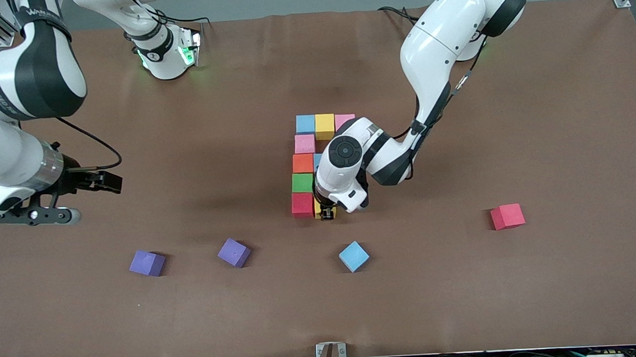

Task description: Arrange 11 blocks into digit 3

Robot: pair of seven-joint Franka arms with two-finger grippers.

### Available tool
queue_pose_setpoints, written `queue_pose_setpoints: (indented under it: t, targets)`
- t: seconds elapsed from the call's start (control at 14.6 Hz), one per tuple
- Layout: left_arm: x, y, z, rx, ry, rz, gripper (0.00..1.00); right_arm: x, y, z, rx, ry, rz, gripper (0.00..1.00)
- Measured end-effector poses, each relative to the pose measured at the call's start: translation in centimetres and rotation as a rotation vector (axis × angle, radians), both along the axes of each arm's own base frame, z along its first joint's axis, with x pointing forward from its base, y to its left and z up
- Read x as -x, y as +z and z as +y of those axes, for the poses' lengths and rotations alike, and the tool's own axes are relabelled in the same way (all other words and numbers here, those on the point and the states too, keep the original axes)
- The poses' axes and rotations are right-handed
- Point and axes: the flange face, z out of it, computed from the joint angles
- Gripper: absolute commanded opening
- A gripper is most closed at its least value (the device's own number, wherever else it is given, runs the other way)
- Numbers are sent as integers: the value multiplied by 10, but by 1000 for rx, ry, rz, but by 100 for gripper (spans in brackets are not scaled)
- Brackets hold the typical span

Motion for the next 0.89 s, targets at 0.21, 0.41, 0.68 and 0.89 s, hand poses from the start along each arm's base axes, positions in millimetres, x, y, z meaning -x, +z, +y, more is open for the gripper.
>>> queue_pose_setpoints:
  t: [0.21,0.41,0.68,0.89]
  targets:
    - [3,0,-4,0,-7,0,18,0,27,-6,-1,-9,-13,100]
    - [6,0,-6,0,-11,1,18,-1,37,-6,-3,-9,-32,100]
    - [5,-1,-6,-2,-10,1,29,0,37,-5,-4,-7,-28,100]
    - [5,-1,-6,-2,-10,1,100,0,37,0,-7,0,-25,100]
